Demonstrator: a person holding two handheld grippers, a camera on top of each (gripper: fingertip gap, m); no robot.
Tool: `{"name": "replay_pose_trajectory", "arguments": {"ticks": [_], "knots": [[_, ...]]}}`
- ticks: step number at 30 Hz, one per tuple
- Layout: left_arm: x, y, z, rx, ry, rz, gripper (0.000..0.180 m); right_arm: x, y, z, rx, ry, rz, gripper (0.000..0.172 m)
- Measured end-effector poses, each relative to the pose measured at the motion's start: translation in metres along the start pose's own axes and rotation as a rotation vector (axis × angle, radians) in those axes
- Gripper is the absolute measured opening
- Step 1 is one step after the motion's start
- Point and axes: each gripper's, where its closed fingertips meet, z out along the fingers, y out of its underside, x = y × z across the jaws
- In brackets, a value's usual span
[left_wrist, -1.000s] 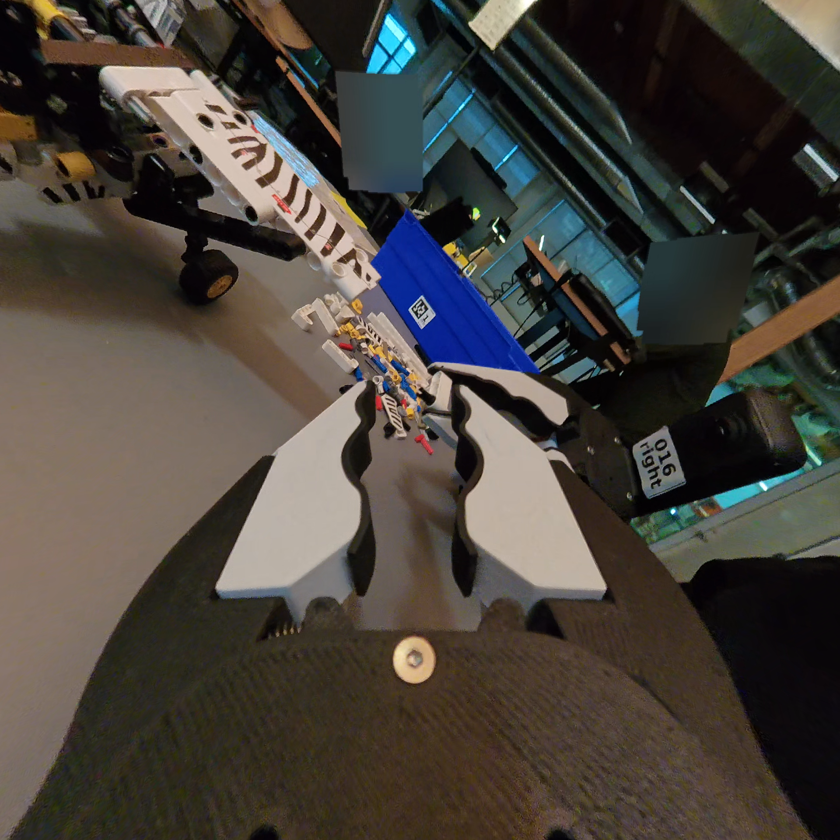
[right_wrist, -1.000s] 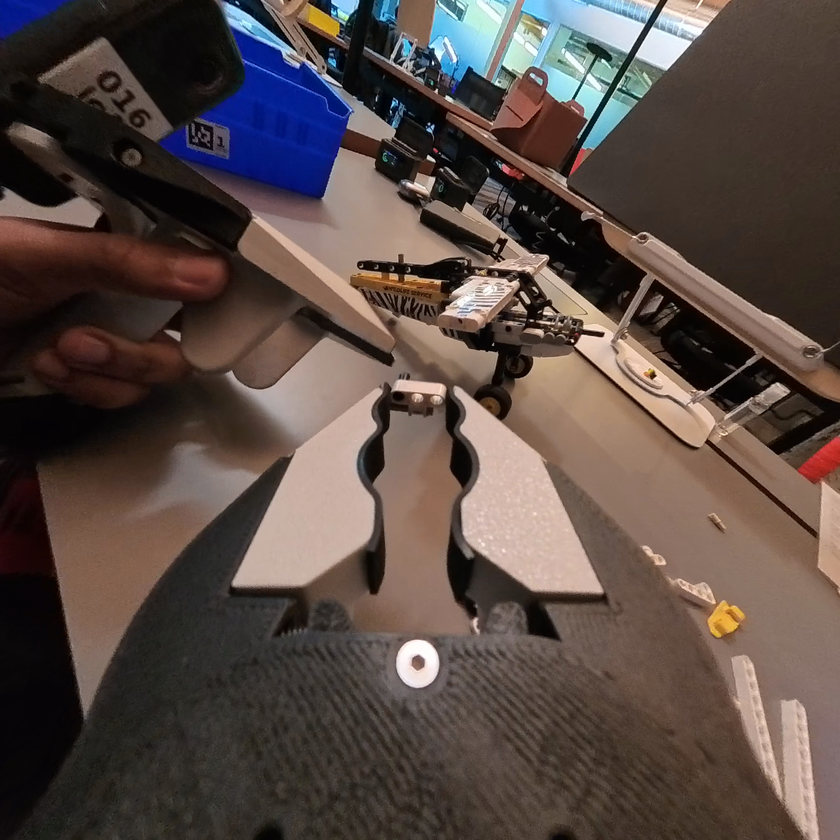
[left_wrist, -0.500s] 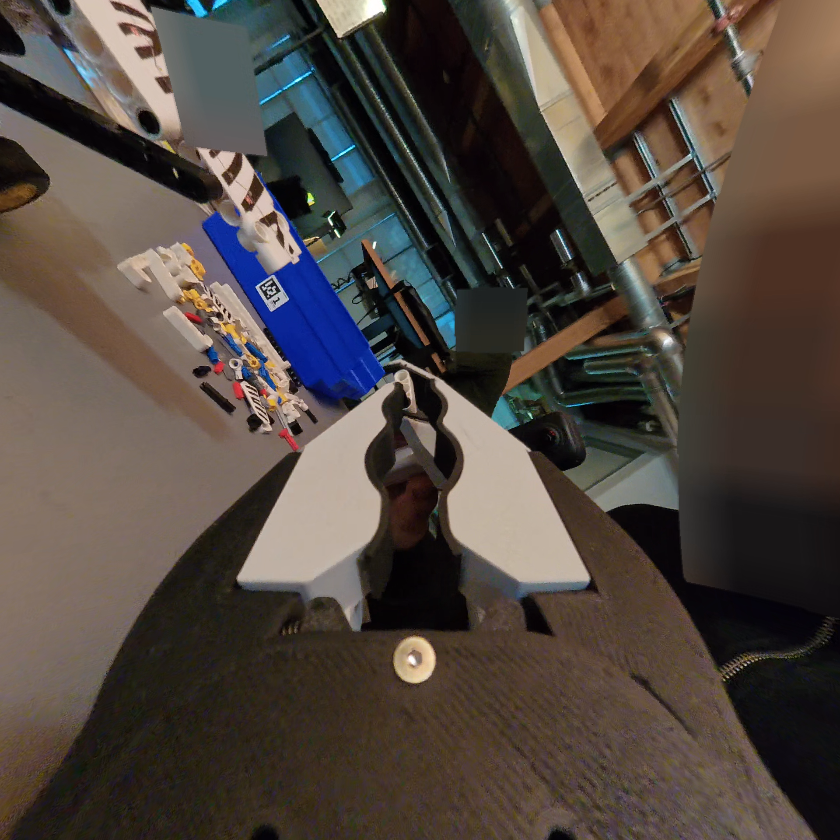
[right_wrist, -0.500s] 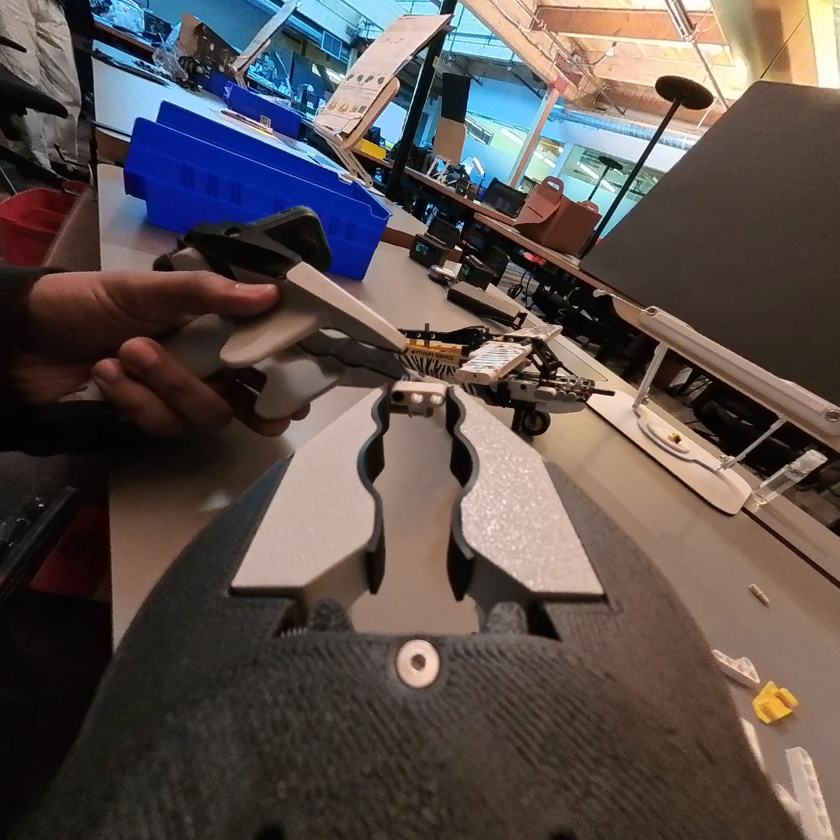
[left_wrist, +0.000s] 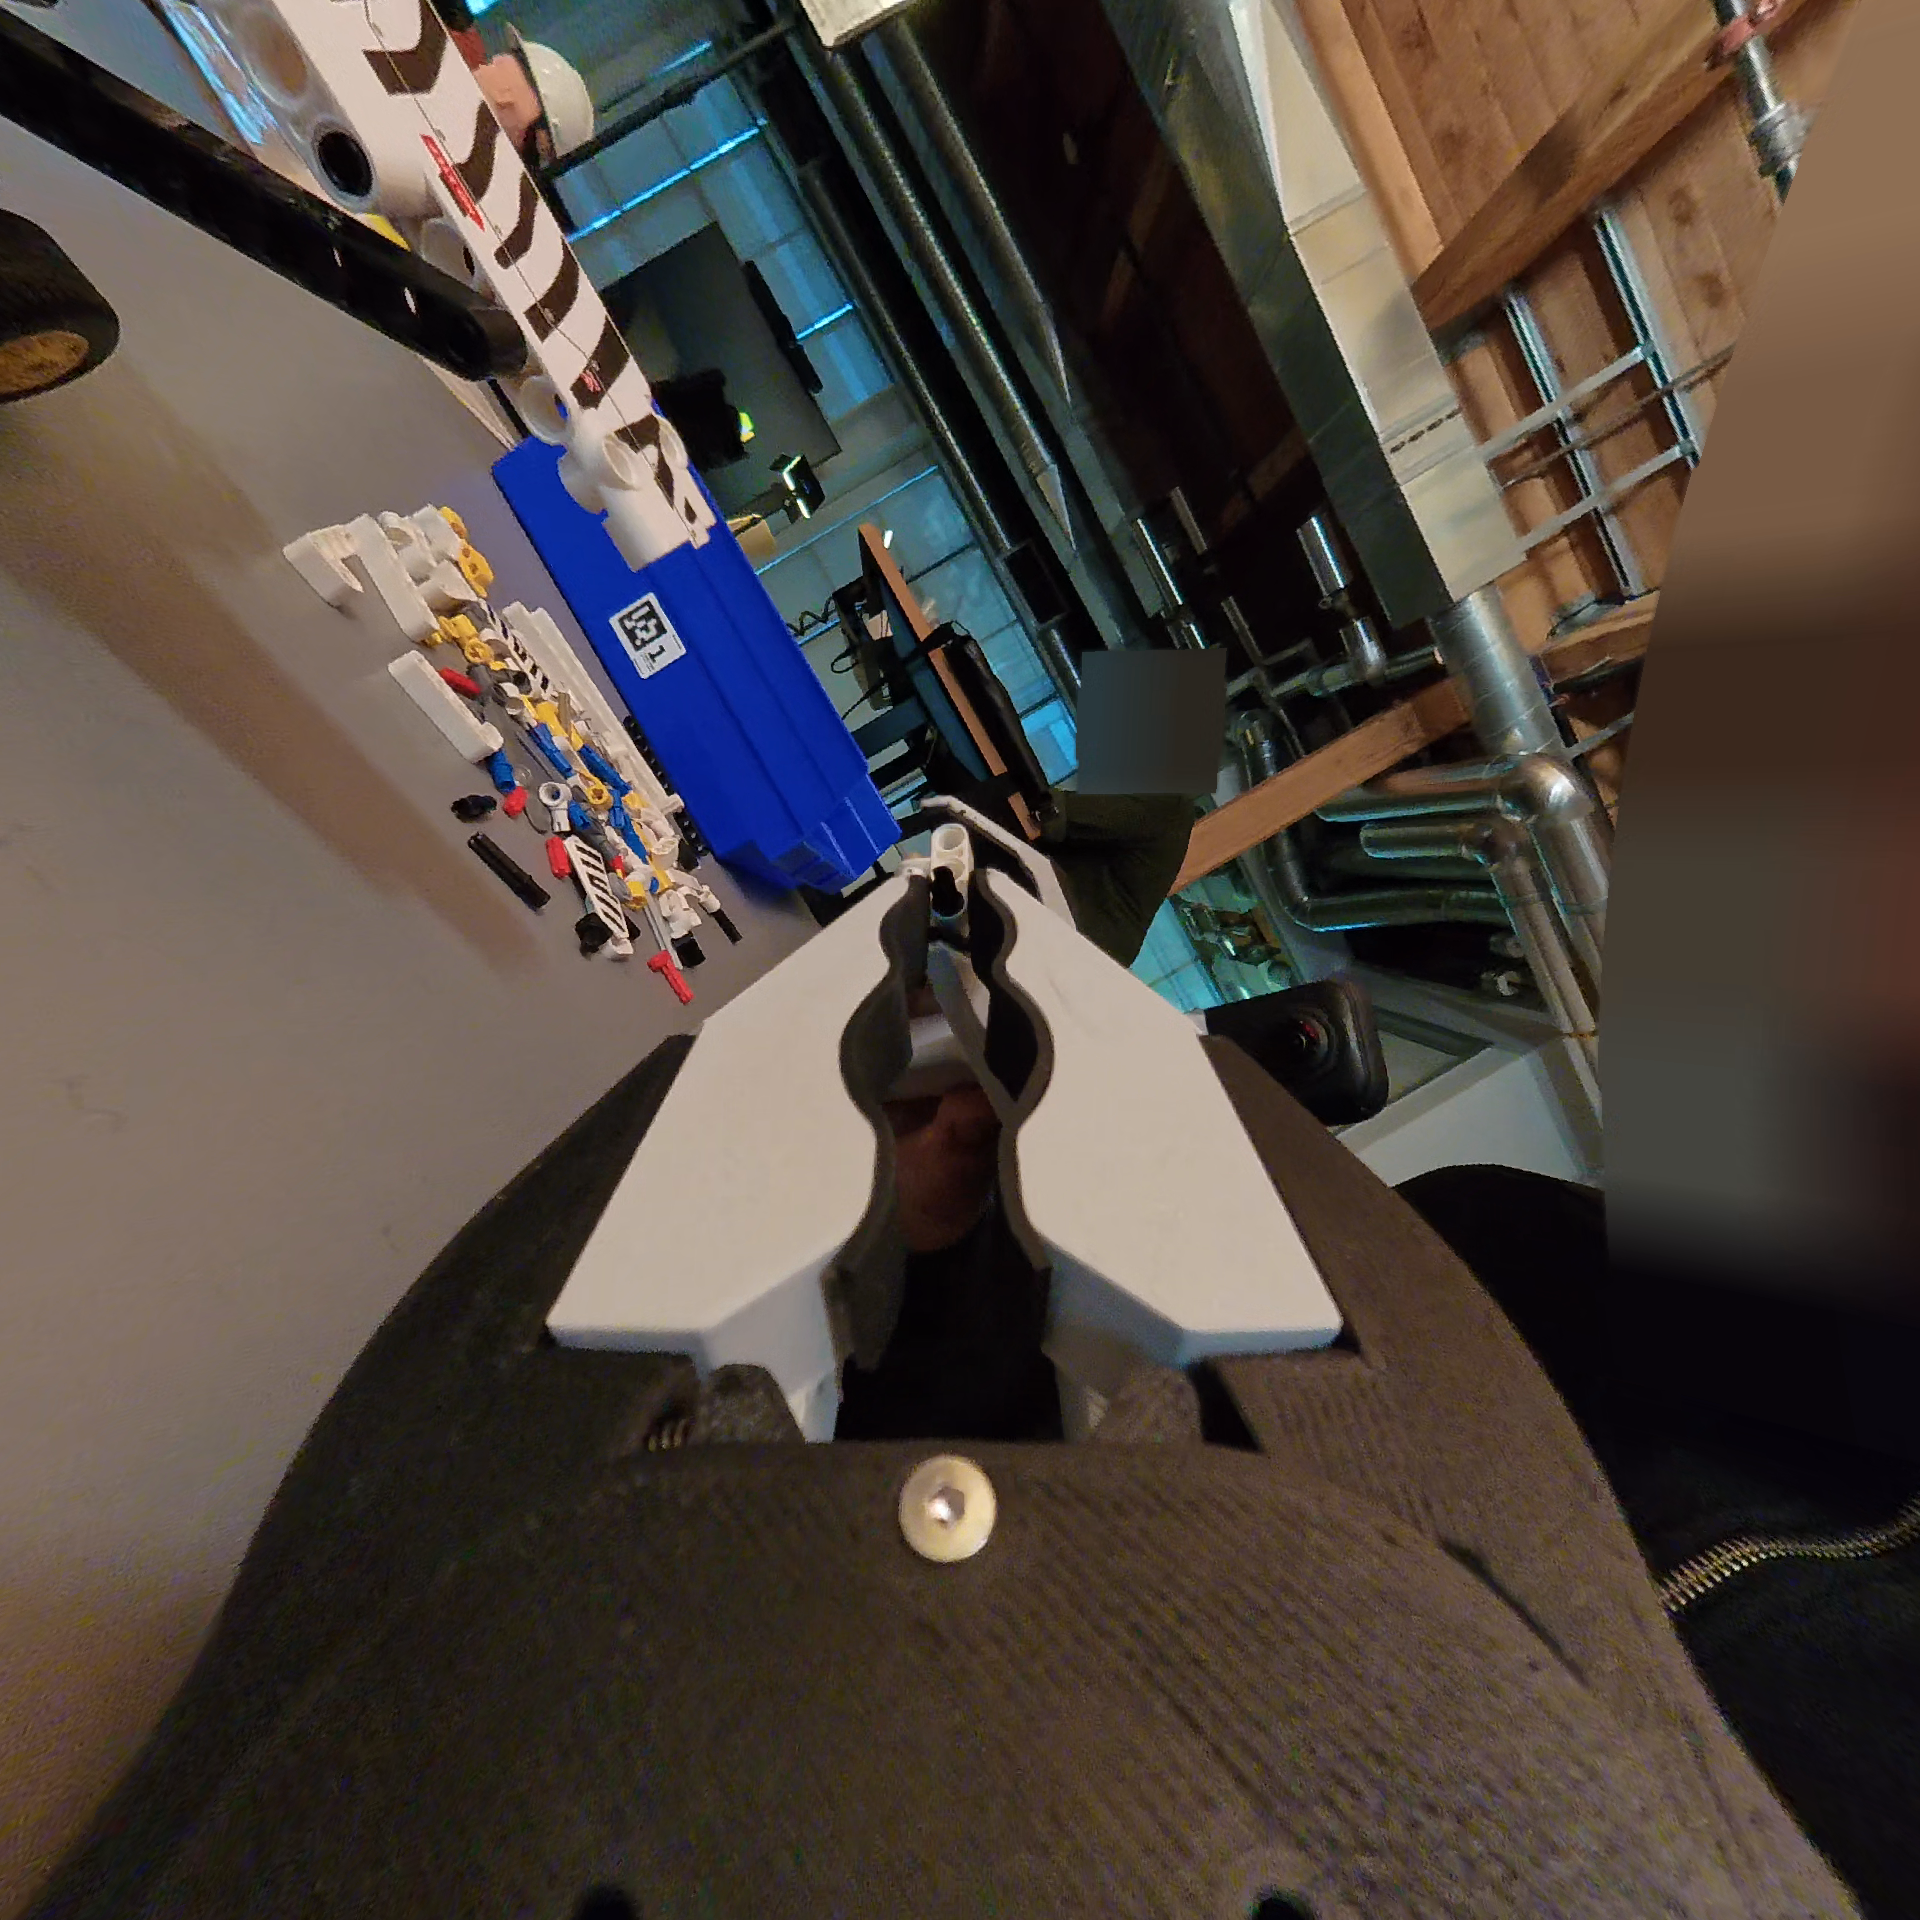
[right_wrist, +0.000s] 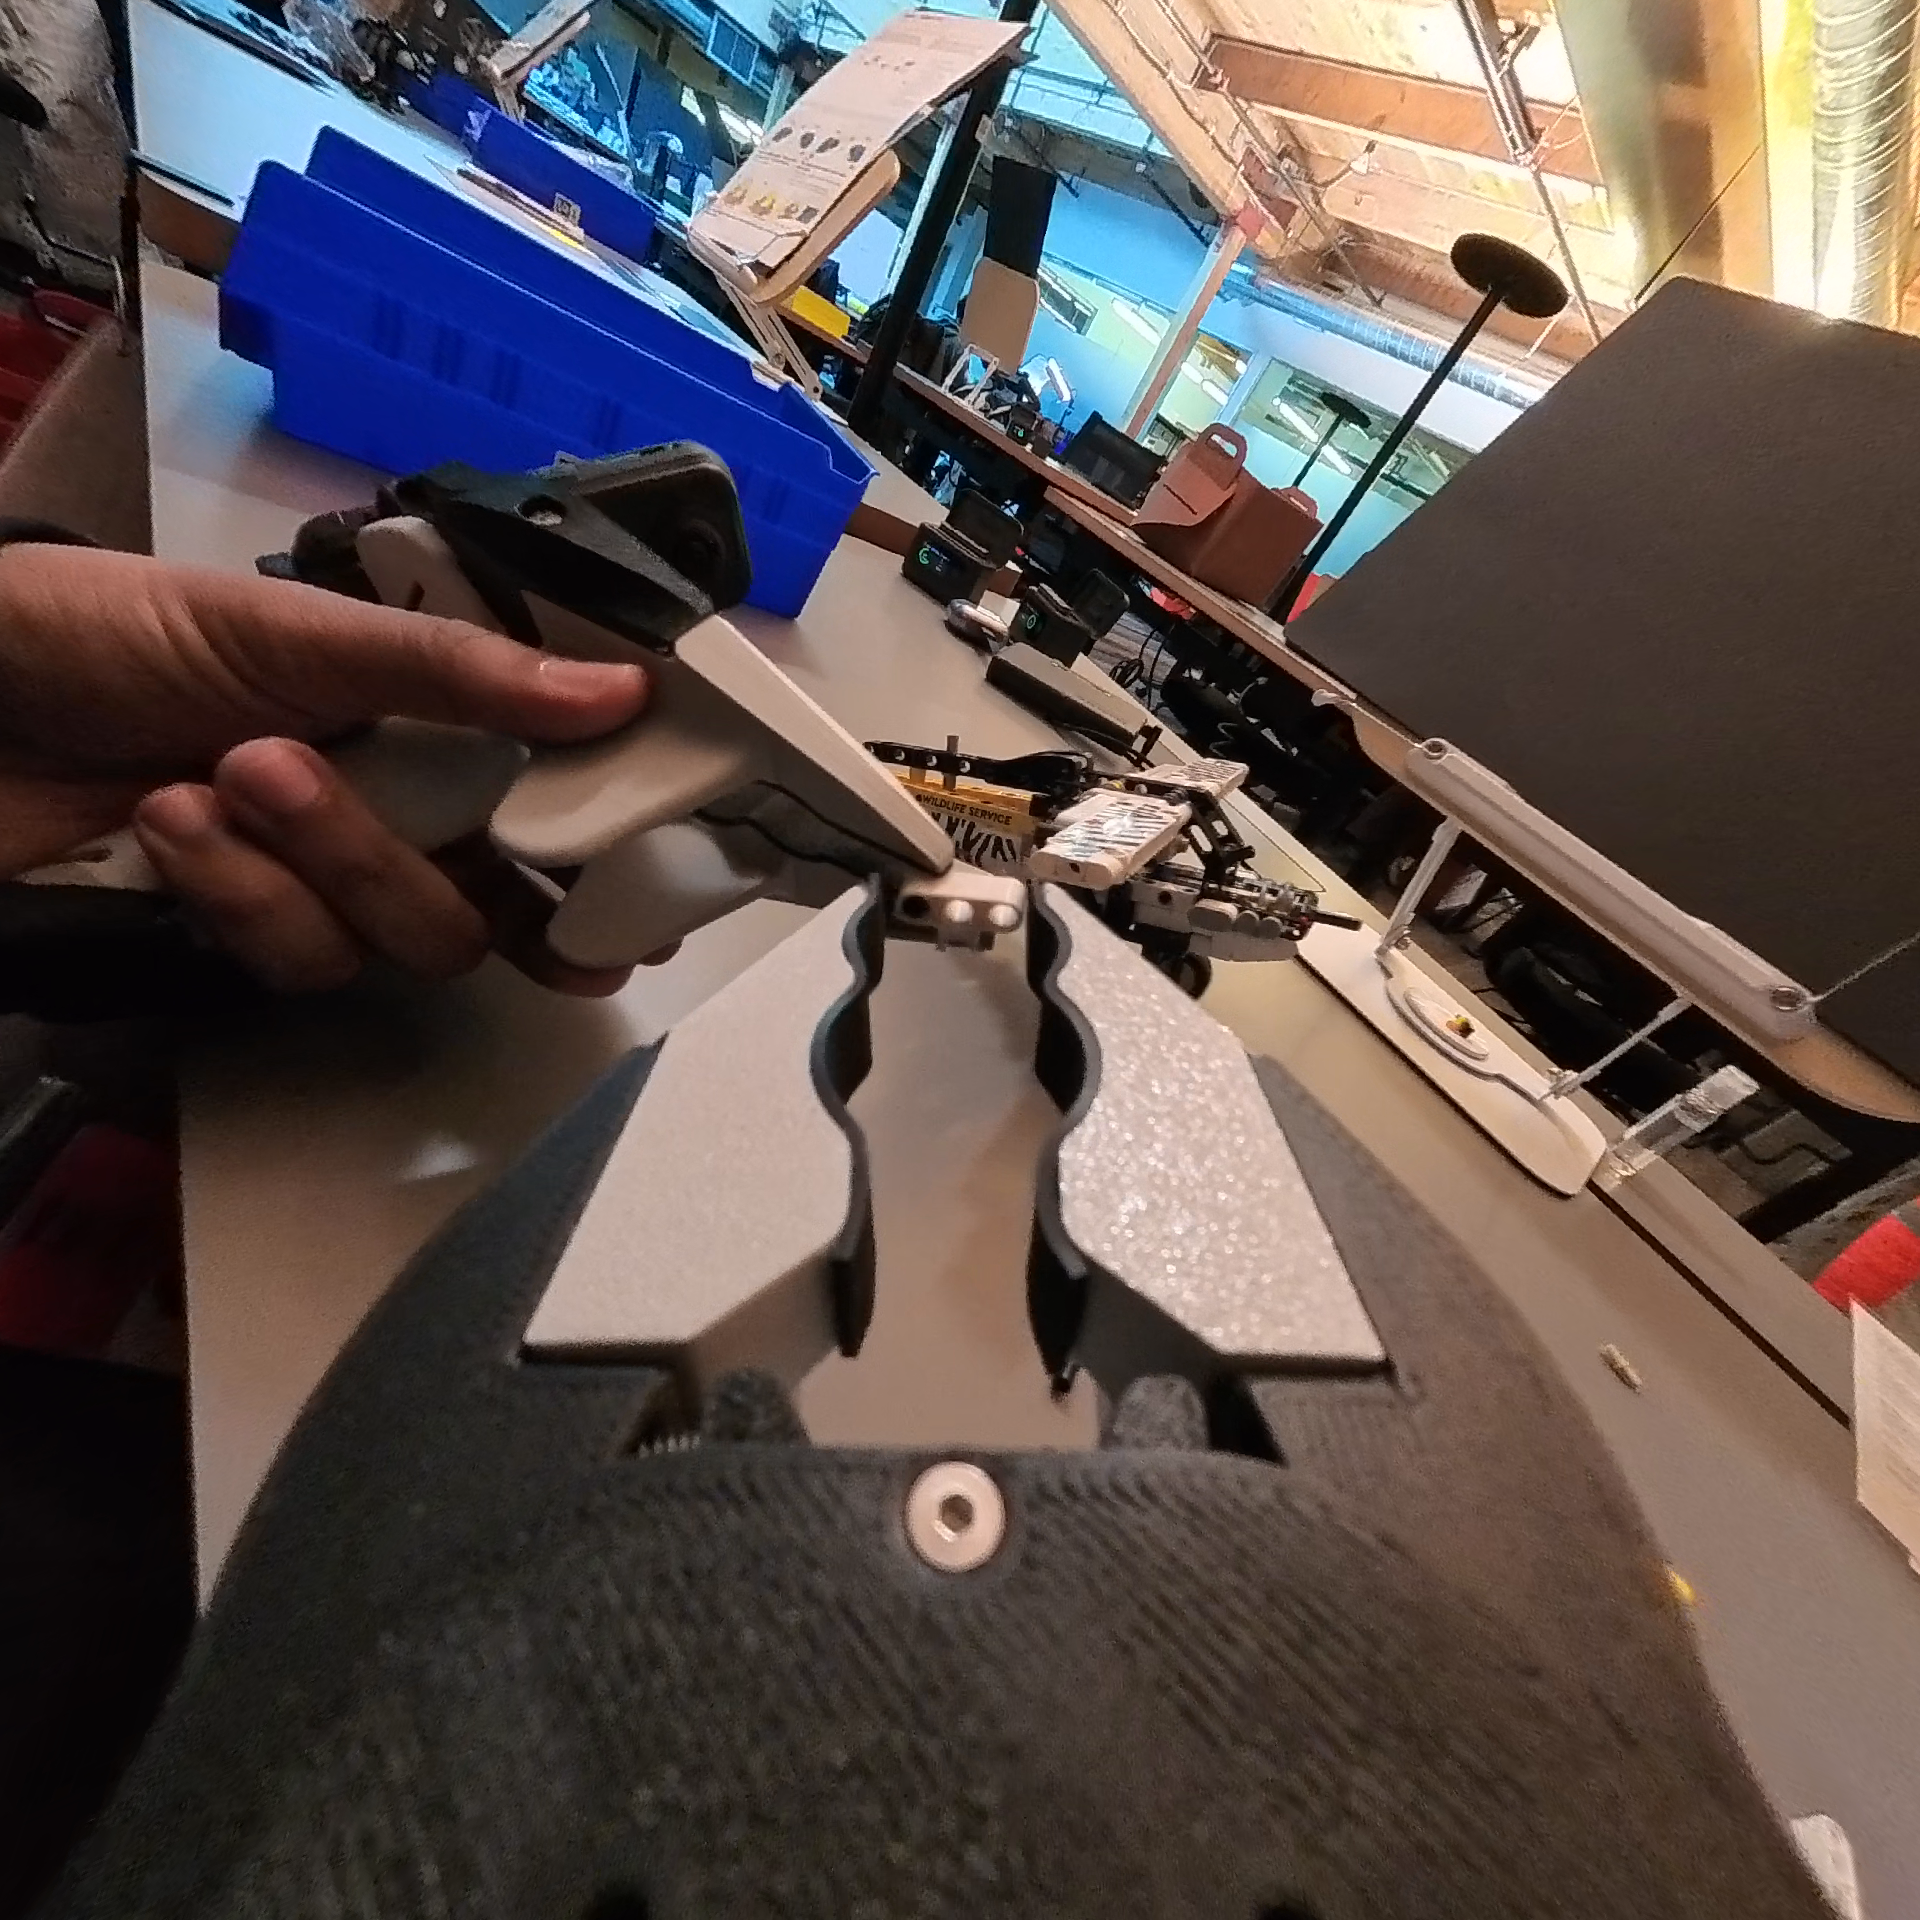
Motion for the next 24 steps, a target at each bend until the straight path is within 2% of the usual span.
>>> {"name": "replay_pose_trajectory", "arguments": {"ticks": [11,16,20,24], "knots": [[0.001,0.001,0.000,0.004,0.003,-0.013,0.003,0.000,-0.002,-0.001,0.000,-0.019,0.073,0.022],[0.005,-0.001,0.004,0.084,0.054,-0.102,0.000,0.004,-0.005,-0.008,-0.002,-0.004,0.108,0.022],[0.006,-0.001,0.006,0.104,0.026,-0.059,0.000,0.007,-0.006,-0.010,0.008,0.000,0.120,0.022],[0.008,-0.001,0.010,0.128,0.034,-0.092,0.000,0.010,-0.007,-0.013,0.015,0.011,0.140,0.022]]}}
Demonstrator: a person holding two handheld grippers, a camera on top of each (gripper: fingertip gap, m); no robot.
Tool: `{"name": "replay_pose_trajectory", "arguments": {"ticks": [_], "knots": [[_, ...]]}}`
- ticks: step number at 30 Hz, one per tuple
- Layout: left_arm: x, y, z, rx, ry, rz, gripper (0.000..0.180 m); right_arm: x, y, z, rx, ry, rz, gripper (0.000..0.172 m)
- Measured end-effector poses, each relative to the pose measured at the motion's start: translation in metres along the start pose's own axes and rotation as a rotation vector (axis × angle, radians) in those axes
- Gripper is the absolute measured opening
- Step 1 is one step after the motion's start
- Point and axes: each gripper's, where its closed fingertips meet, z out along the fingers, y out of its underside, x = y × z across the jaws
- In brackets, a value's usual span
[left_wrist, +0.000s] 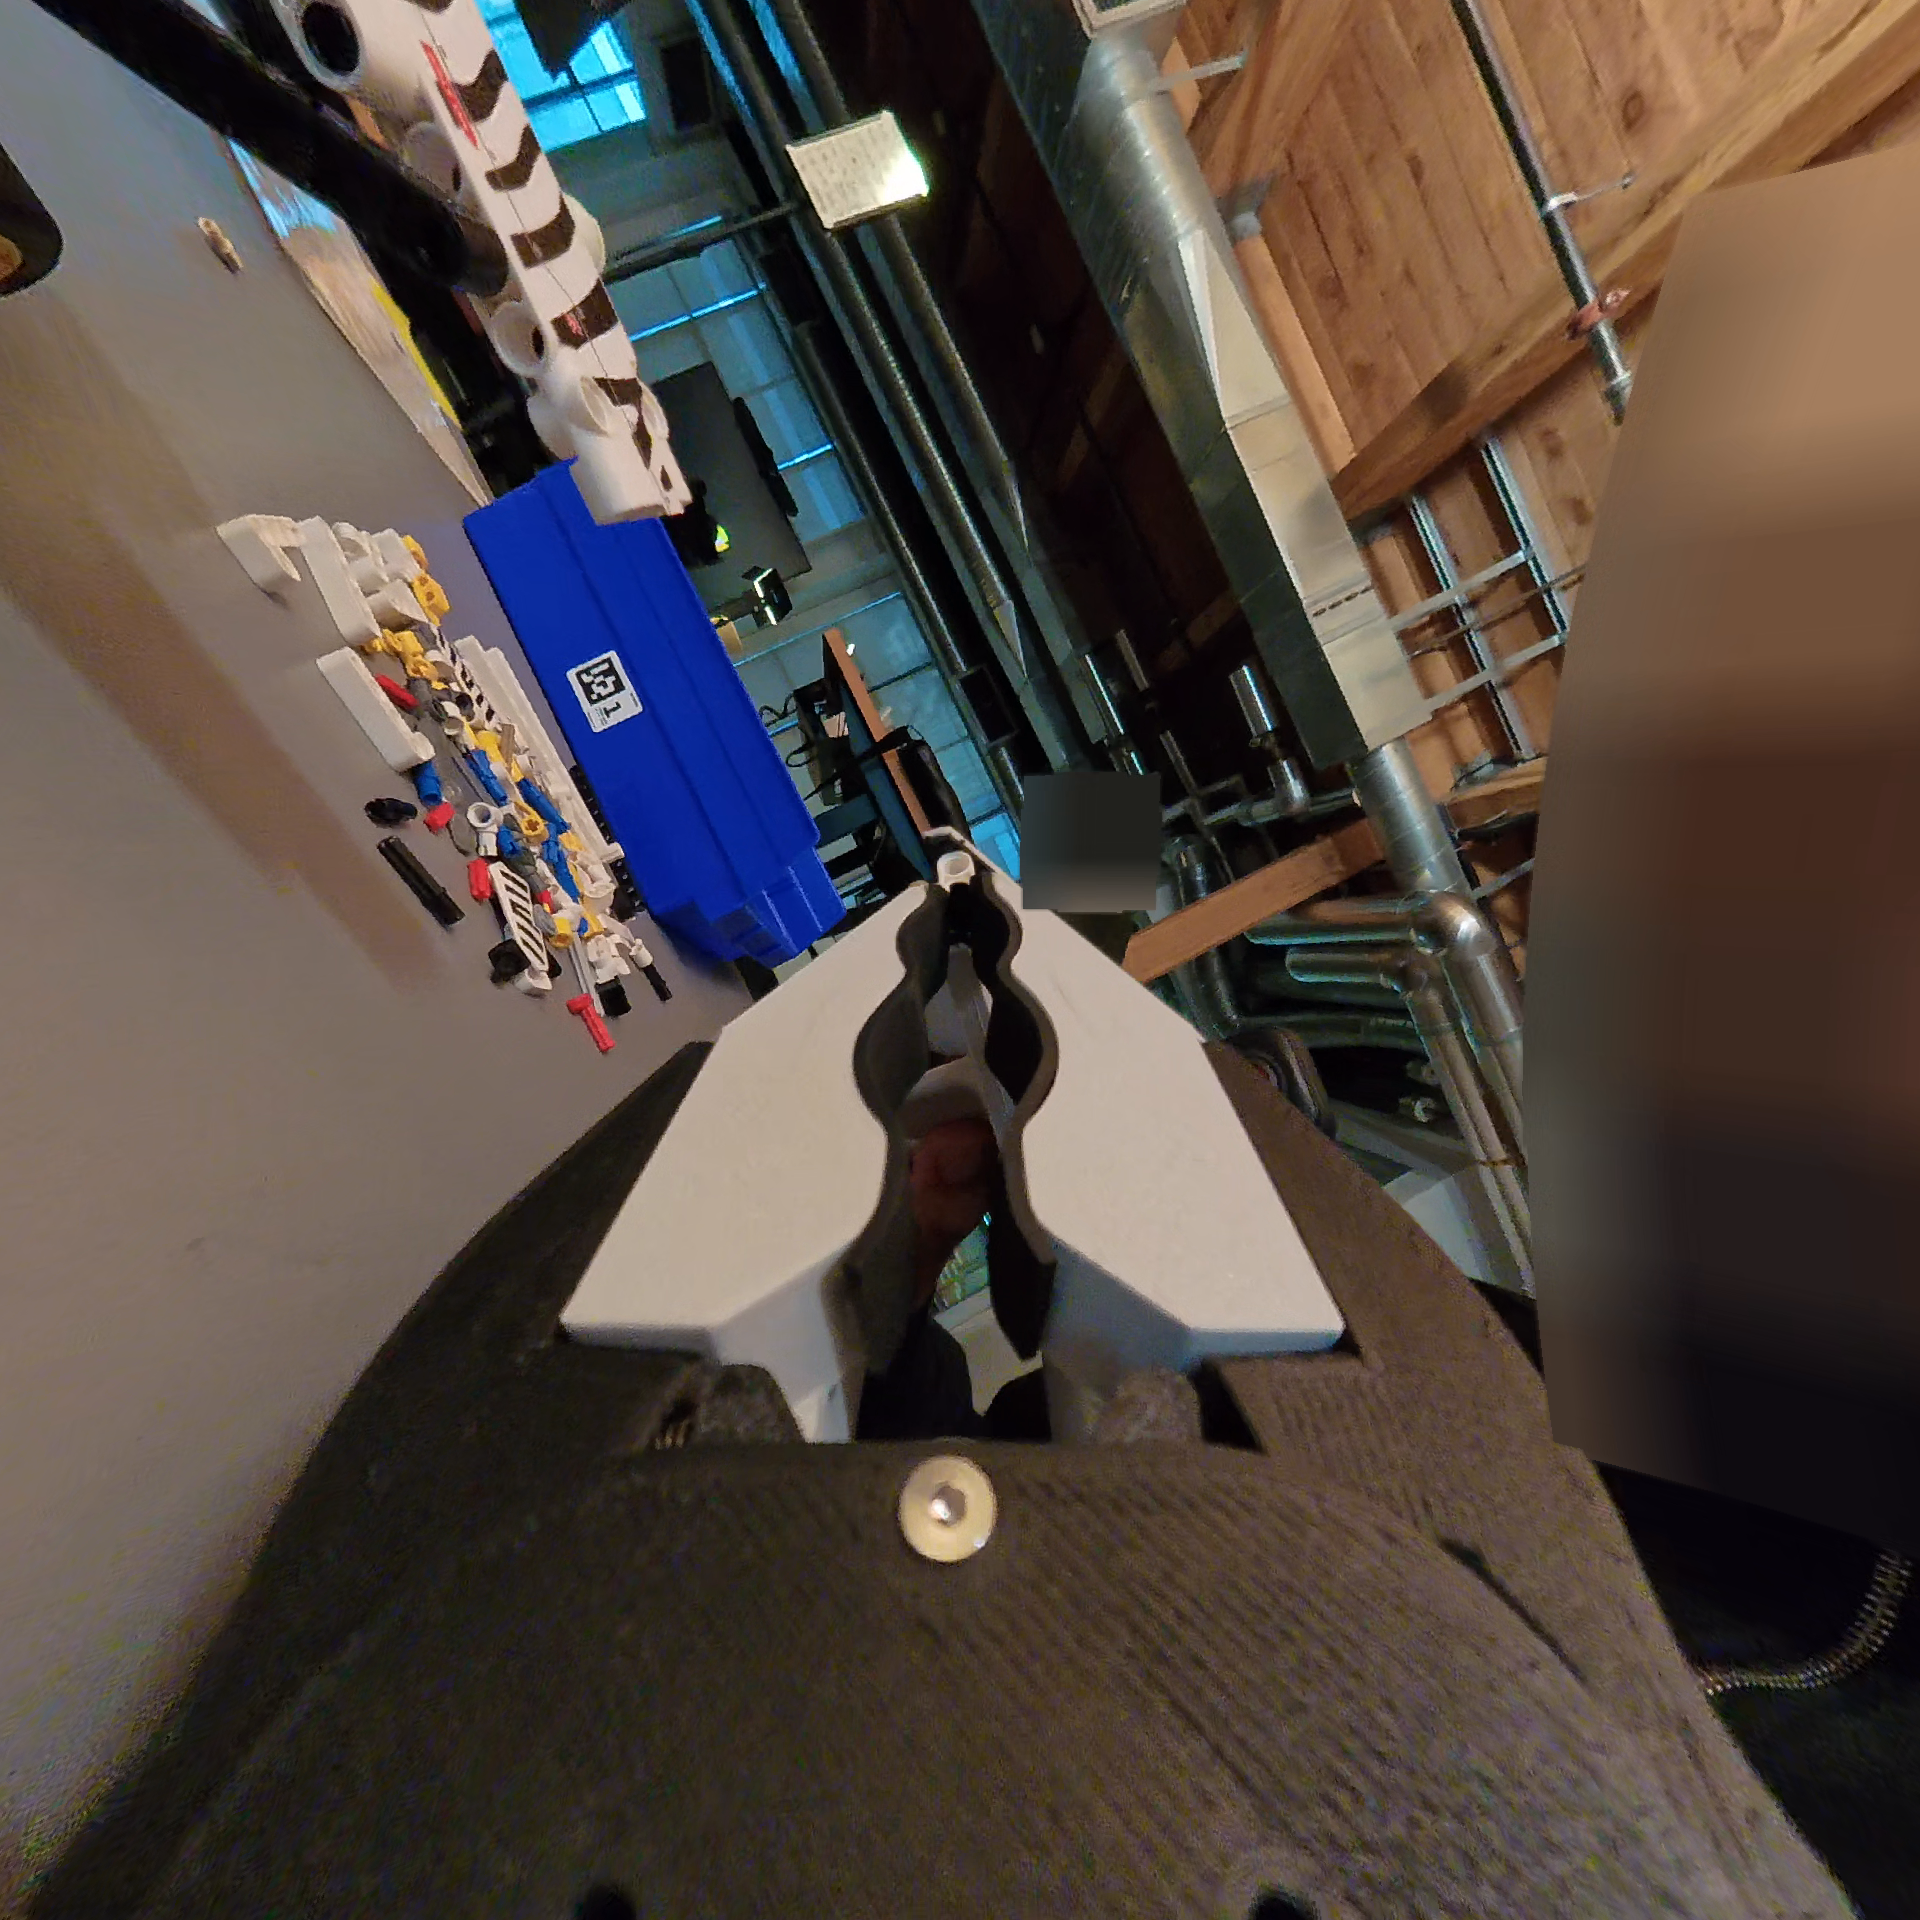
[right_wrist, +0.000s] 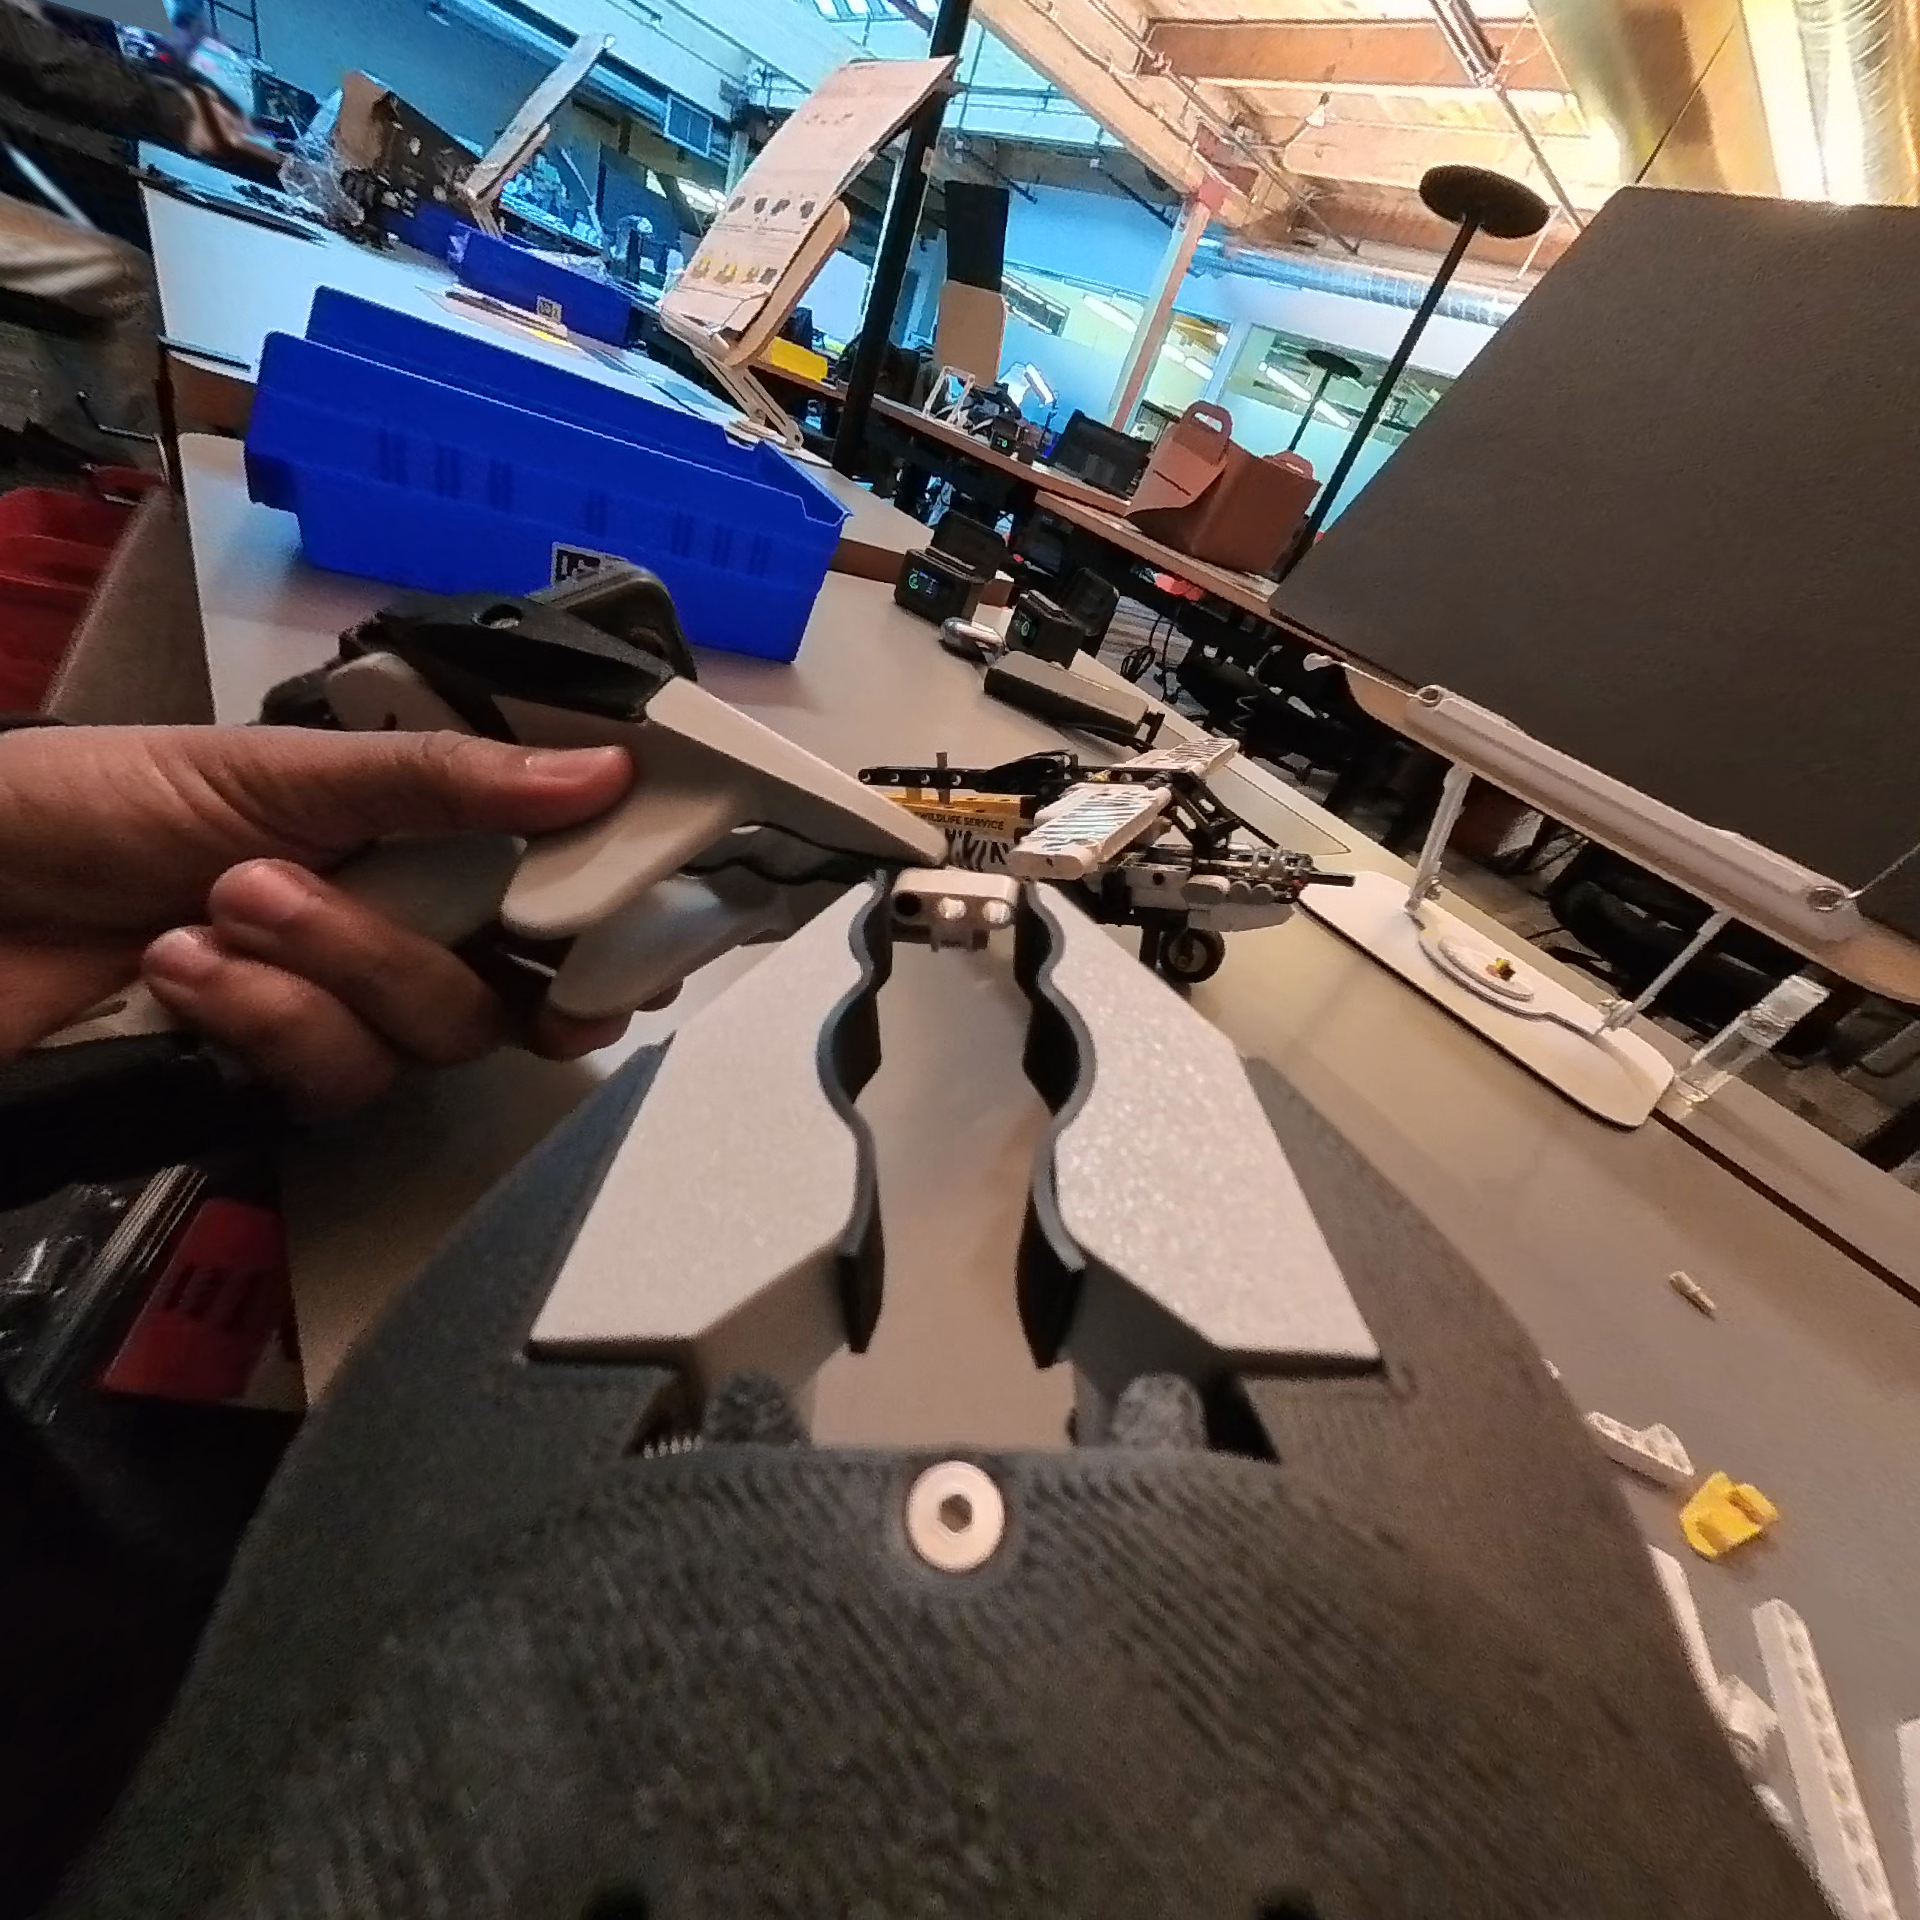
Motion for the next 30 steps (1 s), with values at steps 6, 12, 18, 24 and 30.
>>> {"name": "replay_pose_trajectory", "arguments": {"ticks": [6,12,18,24,30], "knots": [[0.000,-0.020,-0.005,0.133,-0.061,0.045,0.002,0.013,-0.009,-0.016,0.066,0.063,0.024,0.021],[0.010,-0.043,-0.025,0.158,-0.126,0.204,0.002,0.042,-0.001,-0.045,0.119,0.113,0.241,0.022],[-0.031,0.020,0.022,-0.240,-0.337,0.495,0.002,0.065,-0.007,-0.078,0.190,0.206,0.170,0.021],[-0.077,0.031,0.059,-0.494,-0.583,0.877,0.001,0.084,-0.002,-0.098,0.257,0.222,0.290,0.021],[-0.116,0.031,0.069,-0.646,-0.702,0.834,0.002,0.086,0.002,-0.098,0.249,0.222,0.314,0.021]]}}
